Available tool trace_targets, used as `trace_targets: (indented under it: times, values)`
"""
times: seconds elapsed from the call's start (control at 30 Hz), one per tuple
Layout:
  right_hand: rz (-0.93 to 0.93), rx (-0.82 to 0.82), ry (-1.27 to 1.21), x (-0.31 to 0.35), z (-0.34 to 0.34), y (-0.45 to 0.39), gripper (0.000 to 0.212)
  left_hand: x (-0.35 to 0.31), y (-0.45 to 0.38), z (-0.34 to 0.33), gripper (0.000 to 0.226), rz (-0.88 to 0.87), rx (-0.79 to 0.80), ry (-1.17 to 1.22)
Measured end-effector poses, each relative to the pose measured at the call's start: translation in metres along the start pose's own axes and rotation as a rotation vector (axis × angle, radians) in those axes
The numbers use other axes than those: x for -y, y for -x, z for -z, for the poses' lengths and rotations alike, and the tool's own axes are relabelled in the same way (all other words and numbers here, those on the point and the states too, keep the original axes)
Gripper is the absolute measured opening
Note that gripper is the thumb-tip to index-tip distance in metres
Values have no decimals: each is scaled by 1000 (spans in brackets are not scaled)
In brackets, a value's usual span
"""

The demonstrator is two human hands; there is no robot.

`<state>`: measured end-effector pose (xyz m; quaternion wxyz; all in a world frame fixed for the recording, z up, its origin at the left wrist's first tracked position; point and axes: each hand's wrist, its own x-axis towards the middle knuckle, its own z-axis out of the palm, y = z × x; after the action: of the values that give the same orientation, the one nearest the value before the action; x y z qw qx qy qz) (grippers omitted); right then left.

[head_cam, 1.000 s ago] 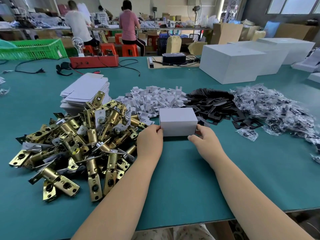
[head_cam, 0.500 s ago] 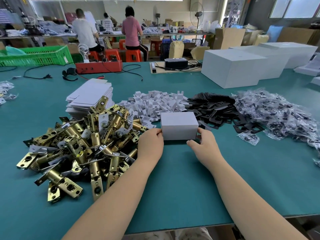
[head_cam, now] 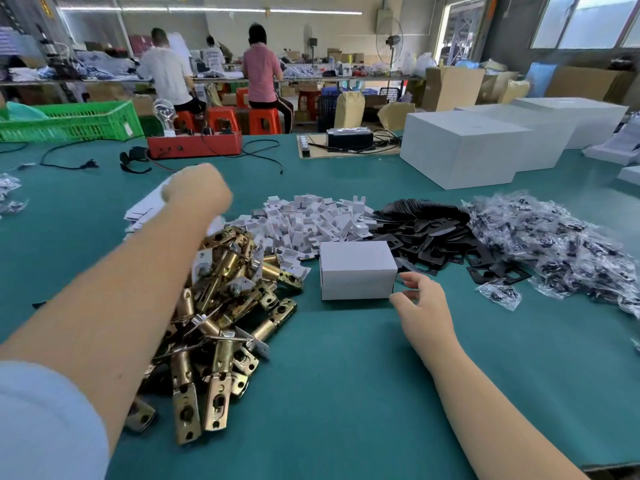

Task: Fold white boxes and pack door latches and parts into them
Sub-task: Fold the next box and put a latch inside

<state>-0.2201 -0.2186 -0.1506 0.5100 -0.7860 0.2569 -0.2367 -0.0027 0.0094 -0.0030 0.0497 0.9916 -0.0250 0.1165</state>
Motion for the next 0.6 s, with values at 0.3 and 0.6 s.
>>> trace_targets:
  times: [0.3, 0.6]
  values:
    - [-9, 19, 8, 0, -1, 1, 28, 32, -42, -25, 39, 120, 193, -82]
    - [-7, 20, -5, 1, -1, 2, 28, 29, -36, -22, 8, 49, 38, -170]
